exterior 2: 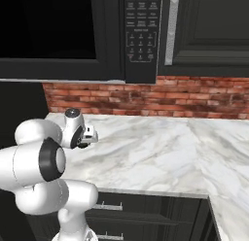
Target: Place the beer on the top shelf of the fridge to keep it out of children's reach, and place the bell pepper and squash on lower shelves for easy access.
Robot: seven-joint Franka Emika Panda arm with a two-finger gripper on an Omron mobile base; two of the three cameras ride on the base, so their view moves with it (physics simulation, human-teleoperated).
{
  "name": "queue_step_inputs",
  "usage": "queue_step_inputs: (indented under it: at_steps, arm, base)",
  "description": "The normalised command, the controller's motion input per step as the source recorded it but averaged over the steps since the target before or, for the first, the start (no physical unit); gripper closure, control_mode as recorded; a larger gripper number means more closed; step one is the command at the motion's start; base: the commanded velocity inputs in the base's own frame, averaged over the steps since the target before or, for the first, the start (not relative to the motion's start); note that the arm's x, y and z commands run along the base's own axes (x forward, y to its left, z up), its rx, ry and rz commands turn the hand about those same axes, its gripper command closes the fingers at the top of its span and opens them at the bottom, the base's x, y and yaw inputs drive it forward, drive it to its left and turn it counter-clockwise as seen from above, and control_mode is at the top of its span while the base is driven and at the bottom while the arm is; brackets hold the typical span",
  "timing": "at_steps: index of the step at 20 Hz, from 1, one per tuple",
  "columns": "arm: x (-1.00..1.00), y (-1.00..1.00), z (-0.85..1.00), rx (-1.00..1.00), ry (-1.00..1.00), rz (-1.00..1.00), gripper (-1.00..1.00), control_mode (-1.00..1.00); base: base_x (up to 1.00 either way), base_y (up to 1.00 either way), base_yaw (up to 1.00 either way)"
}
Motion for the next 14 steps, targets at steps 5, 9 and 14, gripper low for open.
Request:
queue_step_inputs:
  at_steps: [5,9,14]
  arm:
    - [0.18,0.04,-0.15,0.0,0.01,0.0,-1.0,-1.0]
    - [0.18,0.03,-0.17,0.0,0.0,0.0,-1.0,-1.0]
    - [0.21,0.06,-0.16,0.0,0.01,0.0,-1.0,-1.0]
  base:
    - [0.0,0.0,0.0]
    - [0.0,0.0,0.0]
    - [0.0,0.0,0.0]
